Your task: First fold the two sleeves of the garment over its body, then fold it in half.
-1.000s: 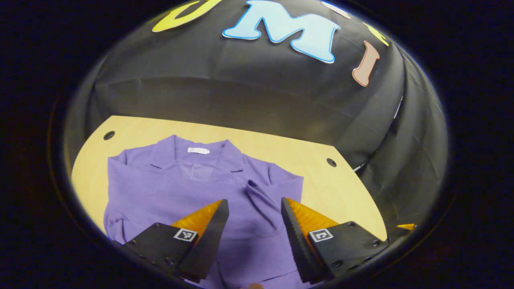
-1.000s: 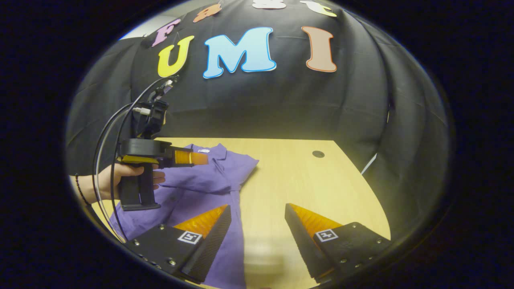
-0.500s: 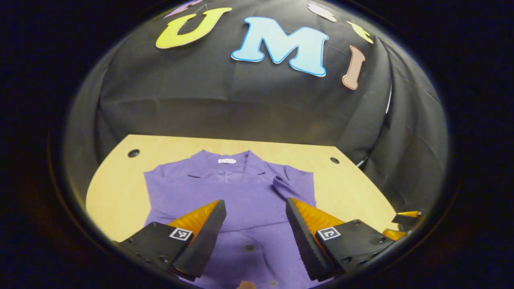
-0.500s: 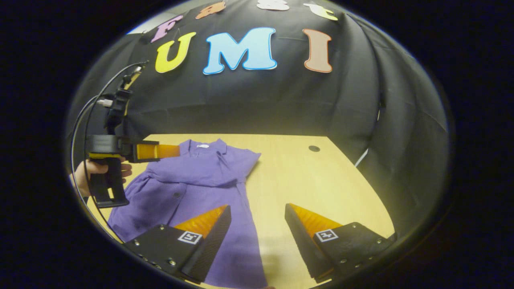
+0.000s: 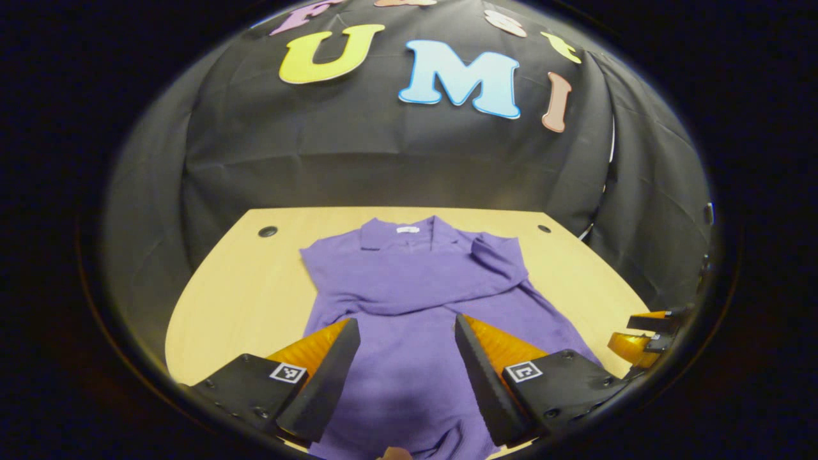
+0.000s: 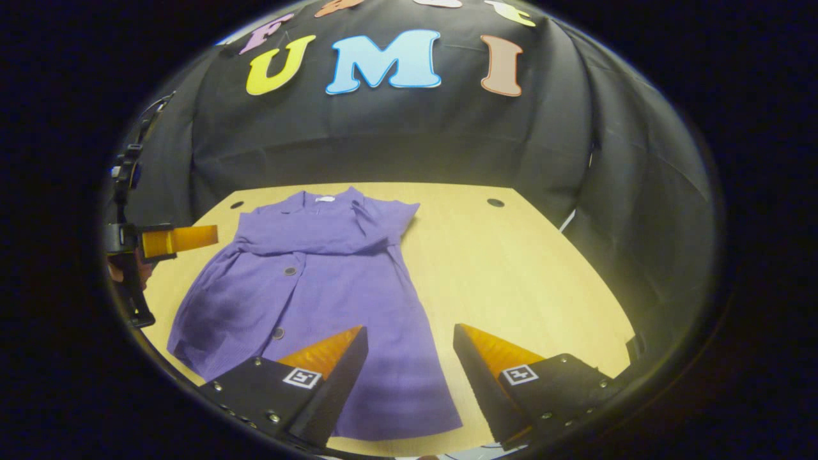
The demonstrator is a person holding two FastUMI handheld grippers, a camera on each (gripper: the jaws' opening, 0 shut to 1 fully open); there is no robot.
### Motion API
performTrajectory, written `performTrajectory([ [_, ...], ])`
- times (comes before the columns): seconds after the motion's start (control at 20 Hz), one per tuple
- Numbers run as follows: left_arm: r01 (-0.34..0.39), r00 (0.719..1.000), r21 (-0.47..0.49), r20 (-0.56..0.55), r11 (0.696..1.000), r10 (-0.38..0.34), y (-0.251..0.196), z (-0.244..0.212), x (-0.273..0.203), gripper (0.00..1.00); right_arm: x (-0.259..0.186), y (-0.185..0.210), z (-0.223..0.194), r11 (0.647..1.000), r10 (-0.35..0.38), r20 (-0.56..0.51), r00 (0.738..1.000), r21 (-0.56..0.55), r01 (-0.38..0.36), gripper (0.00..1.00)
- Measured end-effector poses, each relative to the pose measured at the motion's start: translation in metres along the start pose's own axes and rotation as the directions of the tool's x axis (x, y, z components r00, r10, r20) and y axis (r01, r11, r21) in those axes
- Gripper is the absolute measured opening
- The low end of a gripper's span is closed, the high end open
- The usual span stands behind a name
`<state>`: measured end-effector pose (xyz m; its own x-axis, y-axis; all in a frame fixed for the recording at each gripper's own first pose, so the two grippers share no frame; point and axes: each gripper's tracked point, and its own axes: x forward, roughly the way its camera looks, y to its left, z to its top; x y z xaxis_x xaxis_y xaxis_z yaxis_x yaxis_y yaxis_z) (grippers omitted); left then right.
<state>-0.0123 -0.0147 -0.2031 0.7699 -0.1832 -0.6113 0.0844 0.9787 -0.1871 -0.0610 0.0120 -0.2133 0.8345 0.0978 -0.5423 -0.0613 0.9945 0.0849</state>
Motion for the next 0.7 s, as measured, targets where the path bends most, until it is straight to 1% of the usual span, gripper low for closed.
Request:
performTrajectory([
  [0.25, -0.038, 0.997, -0.053, -0.072, 0.998, 0.034, 0.034, -0.063, -0.045, 0.94, -0.004, 0.003, -0.035, 1.000, -0.014, -0.070, 0.997, -0.010, 0.013, 0.87],
  [0.3, -0.047, 0.995, -0.056, -0.085, 0.997, 0.042, 0.040, -0.075, -0.053, 0.97, -0.006, 0.002, -0.042, 1.000, -0.017, -0.086, 0.996, -0.008, 0.016, 0.87],
  [0.35, -0.053, 0.994, -0.060, -0.095, 0.997, 0.048, 0.046, -0.087, -0.060, 0.94, -0.006, 0.001, -0.050, 1.000, -0.022, -0.105, 0.994, -0.005, 0.021, 0.87],
  [0.4, -0.050, 0.994, -0.062, -0.103, 0.997, 0.043, 0.048, -0.097, -0.067, 0.97, -0.007, -0.002, -0.058, 1.000, -0.028, -0.123, 0.992, -0.002, 0.028, 0.87],
  [0.45, -0.054, 0.994, -0.060, -0.102, 0.997, 0.047, 0.052, -0.105, -0.073, 0.97, -0.008, -0.004, -0.064, 0.999, -0.035, -0.137, 0.990, 0.000, 0.035, 0.87],
  [0.5, -0.055, 0.993, -0.057, -0.109, 0.997, 0.049, 0.055, -0.113, -0.080, 0.94, -0.008, -0.006, -0.069, 0.999, -0.041, -0.148, 0.988, -0.001, 0.042, 0.87],
  [0.65, -0.049, 0.992, -0.054, -0.121, 0.997, 0.042, 0.060, -0.133, -0.093, 0.94, -0.010, -0.013, -0.081, 0.998, -0.057, -0.169, 0.984, -0.004, 0.057, 0.87],
  [0.7, -0.053, 0.990, -0.049, -0.131, 0.997, 0.046, 0.064, -0.141, -0.098, 0.98, -0.010, -0.015, -0.085, 0.998, -0.060, -0.182, 0.982, 0.004, 0.061, 0.87],
])
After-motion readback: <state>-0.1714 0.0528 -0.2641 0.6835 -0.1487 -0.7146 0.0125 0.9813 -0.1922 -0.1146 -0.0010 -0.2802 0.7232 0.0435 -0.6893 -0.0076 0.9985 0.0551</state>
